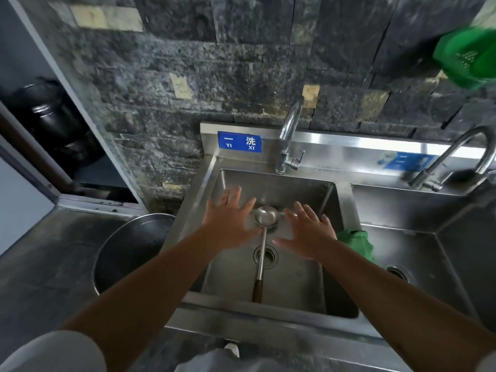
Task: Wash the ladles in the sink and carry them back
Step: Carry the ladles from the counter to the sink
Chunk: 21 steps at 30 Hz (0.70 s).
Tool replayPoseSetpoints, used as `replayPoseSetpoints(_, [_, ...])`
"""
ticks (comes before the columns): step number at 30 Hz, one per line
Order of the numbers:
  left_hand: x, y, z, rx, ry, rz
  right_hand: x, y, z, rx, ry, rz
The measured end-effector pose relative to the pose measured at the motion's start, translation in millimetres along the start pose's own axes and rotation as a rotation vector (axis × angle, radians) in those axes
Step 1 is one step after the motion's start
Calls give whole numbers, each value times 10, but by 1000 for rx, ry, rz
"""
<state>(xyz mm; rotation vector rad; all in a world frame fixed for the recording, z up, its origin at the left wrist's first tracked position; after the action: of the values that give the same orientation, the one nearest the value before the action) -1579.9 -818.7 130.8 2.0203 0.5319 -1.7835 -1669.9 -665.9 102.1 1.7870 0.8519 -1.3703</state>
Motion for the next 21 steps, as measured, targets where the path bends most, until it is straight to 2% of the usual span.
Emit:
replayPoseSetpoints(5, [-37, 305, -190, -112, -19, -19, -14, 217, 118, -67, 30, -36])
replayPoseSetpoints(9, [-143, 790, -435, -228, -63, -68, -53, 751, 306, -210, 25, -80])
replayPoseSetpoints(16, [-260, 2030, -1345, -526, -74, -64, -116, 2223, 565, -494, 29, -146])
replayPoseSetpoints(21, [-259, 2981, -2376, -745, -127, -63, -68, 3682, 524, -730, 16, -186])
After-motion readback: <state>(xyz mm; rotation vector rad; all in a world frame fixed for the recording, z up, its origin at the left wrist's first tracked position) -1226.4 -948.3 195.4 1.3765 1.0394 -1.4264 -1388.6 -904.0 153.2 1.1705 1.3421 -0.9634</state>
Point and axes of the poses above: each hand's wrist, its own z-axis towards the middle knuckle, its own x-axis out of the palm, y = z × x, the point moved 9 cm from there along z, towards the middle knuckle, and after that the axes turned 15 degrees about -x, right-handed, at the moved point
